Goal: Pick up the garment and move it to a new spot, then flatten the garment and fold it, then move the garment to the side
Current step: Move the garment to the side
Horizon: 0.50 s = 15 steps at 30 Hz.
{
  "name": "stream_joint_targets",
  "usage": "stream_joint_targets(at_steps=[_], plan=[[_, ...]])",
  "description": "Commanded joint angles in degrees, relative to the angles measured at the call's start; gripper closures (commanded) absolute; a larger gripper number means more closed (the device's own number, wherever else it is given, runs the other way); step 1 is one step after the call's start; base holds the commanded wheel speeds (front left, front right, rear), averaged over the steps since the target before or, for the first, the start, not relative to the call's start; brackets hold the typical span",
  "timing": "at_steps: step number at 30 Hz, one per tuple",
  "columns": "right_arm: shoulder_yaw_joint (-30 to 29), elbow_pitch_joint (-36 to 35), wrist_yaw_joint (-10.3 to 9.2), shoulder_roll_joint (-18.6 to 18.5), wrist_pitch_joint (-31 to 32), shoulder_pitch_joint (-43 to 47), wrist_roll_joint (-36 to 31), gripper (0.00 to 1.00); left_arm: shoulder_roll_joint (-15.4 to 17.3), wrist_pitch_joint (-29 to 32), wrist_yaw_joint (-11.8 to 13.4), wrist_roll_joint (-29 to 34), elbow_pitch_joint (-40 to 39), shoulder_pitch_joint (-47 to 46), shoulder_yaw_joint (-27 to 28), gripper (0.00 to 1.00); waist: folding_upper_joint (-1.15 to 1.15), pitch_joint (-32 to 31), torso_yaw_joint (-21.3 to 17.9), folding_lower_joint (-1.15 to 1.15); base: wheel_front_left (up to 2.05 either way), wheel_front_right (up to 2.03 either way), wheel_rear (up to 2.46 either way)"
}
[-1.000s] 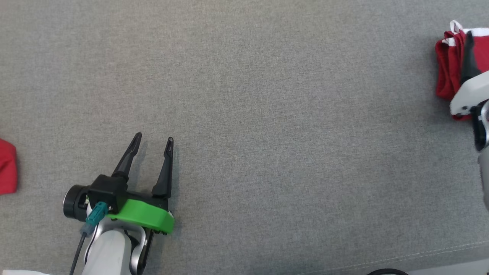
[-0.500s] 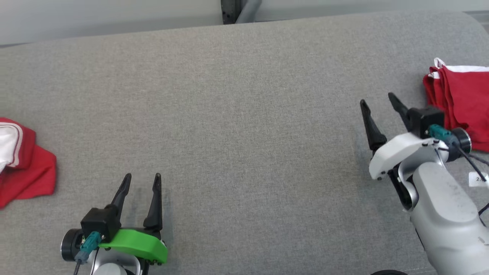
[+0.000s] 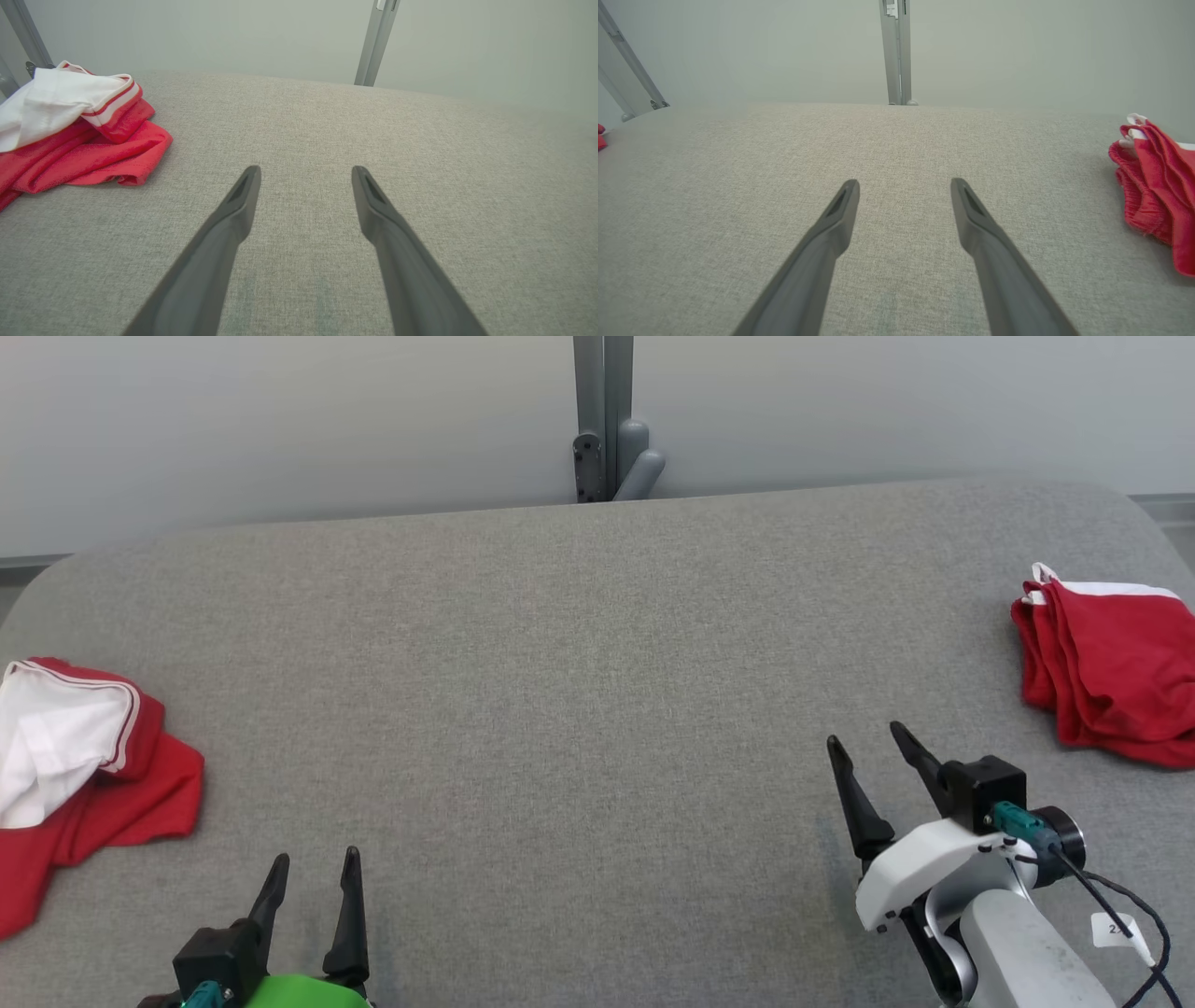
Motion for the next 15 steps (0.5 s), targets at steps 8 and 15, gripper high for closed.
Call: stream_joint_targets(at_steps=[8, 15], plan=[[-2.7, -4.9, -0.09, 2.2, -0.1, 6.4, -3.5, 0.0, 0.0, 0.0, 0.1, -1.1, -0.5, 1.9, 2.1, 0.0, 0.0, -2.8, -0.8, 0.0, 0.0, 0.0, 0.0], [-6.3, -8.2, -0.09, 3.4, -0.1, 10.5, -4.9, 0.0, 0.0, 0.0, 0.1, -1.5, -0.3, 3.0, 2.9, 0.0, 0.0, -3.7, -0.8, 0.0, 0.0, 0.0, 0.0]])
